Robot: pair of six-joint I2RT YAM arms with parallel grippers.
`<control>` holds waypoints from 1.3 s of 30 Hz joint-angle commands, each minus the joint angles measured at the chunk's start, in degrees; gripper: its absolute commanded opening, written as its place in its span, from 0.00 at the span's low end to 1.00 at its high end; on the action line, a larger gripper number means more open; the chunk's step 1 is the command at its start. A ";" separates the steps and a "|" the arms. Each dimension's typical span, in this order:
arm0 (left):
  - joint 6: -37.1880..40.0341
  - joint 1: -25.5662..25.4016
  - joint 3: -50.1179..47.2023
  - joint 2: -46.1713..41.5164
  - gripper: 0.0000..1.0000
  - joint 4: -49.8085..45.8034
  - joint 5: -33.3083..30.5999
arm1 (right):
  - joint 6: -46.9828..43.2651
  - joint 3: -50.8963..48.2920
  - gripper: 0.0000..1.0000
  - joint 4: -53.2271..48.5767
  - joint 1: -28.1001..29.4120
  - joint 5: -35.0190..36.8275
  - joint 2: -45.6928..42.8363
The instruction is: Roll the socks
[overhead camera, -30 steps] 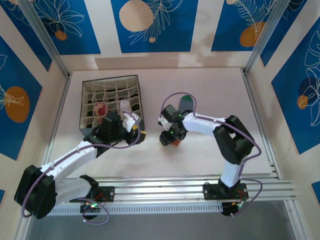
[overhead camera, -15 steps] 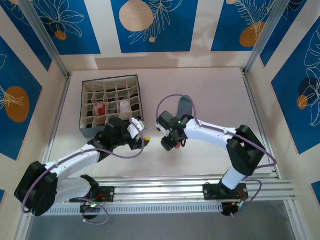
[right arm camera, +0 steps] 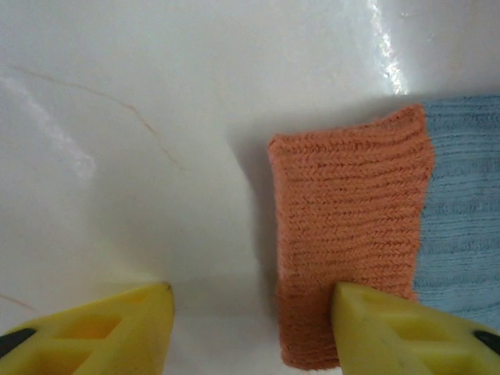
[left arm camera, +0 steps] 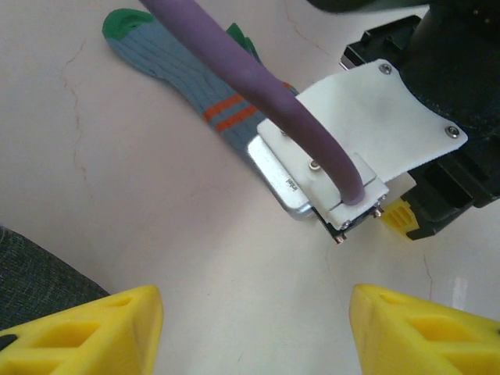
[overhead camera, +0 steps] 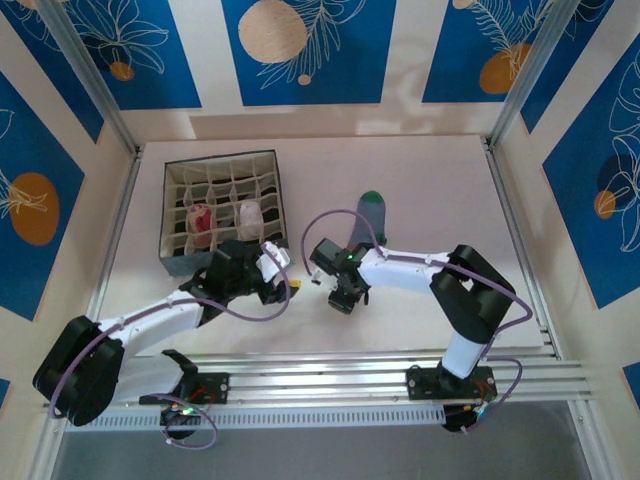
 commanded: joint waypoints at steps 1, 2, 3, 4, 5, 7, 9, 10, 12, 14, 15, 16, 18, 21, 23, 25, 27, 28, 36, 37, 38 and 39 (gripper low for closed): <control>1.65 -0.33 -0.17 1.18 0.63 0.47 1.82 | -0.91 0.17 0.48 1.46 -2.08 0.59 3.37; 1.67 -0.35 0.00 1.26 0.63 0.31 1.78 | -0.72 0.26 0.43 1.41 -2.61 -0.15 3.81; 1.79 -0.37 -0.05 1.29 0.63 0.30 1.81 | -0.58 0.27 0.35 1.27 -3.24 -1.19 4.25; 1.87 -0.31 -0.06 1.31 0.63 0.28 1.94 | -0.57 0.36 0.27 1.12 -4.10 -2.48 4.53; 1.98 -0.34 0.00 1.27 0.63 0.41 1.93 | -0.75 0.40 0.20 1.01 -4.65 -3.88 4.60; 2.39 -0.40 -0.18 1.60 0.63 1.17 1.93 | -1.43 0.92 0.06 0.30 -5.88 -7.15 4.07; 3.28 -0.35 -0.24 2.10 0.64 2.42 2.04 | -2.00 1.53 0.00 -0.61 -7.04 -10.60 2.82; 3.91 -0.39 -0.16 2.53 0.64 3.03 2.03 | -2.06 1.75 0.00 -1.00 -7.82 -12.79 2.00; 5.20 -0.36 0.43 3.47 0.64 4.14 2.03 | -2.26 2.64 0.00 -2.56 -9.71 -19.01 0.91; 6.55 -0.42 1.51 4.68 0.63 5.42 2.32 | -2.44 4.13 0.00 -5.18 -11.66 -24.69 0.58; 7.10 -0.36 2.02 5.46 0.64 6.43 2.58 | -2.74 4.71 0.00 -6.49 -12.53 -26.75 0.57; 7.75 -0.35 2.57 6.37 0.63 7.73 2.96 | -3.09 5.37 0.00 -7.79 -13.31 -28.54 0.76; 8.62 -0.36 3.07 8.36 0.63 10.96 3.88 | -3.44 6.34 0.00 -9.53 -14.46 -30.96 1.17; 11.62 -0.49 4.16 11.45 0.65 14.32 7.77 | -4.12 7.53 0.00 -11.42 -15.76 -34.72 1.91; 13.24 -0.86 5.23 13.43 0.65 14.99 10.10 | -4.42 7.96 0.00 -12.14 -16.20 -36.37 2.38; 14.49 -2.00 5.65 15.16 0.65 17.15 11.16 | -4.53 8.34 0.00 -13.04 -16.46 -37.83 2.82; 16.97 -3.30 6.09 16.82 0.64 17.80 11.22 | -4.79 8.53 0.00 -13.84 -16.61 -38.81 3.06; 18.38 -4.05 6.54 17.76 0.64 17.42 10.78 | -4.87 8.61 0.00 -14.26 -16.66 -39.15 3.26; 22.81 -6.06 5.95 23.57 0.66 21.93 8.33 | -5.27 10.16 0.00 -16.27 -17.37 -41.35 4.80; 22.98 -6.06 5.51 24.09 0.66 22.70 8.06 | -5.21 10.53 0.00 -16.50 -17.37 -41.80 5.07; 23.08 -6.07 5.23 24.58 0.65 23.08 7.97 | -5.12 10.77 0.00 -16.68 -17.28 -42.16 5.24; 23.12 -6.29 5.03 25.01 0.64 23.38 8.10 | -5.11 11.17 0.00 -16.96 -17.24 -42.63 5.46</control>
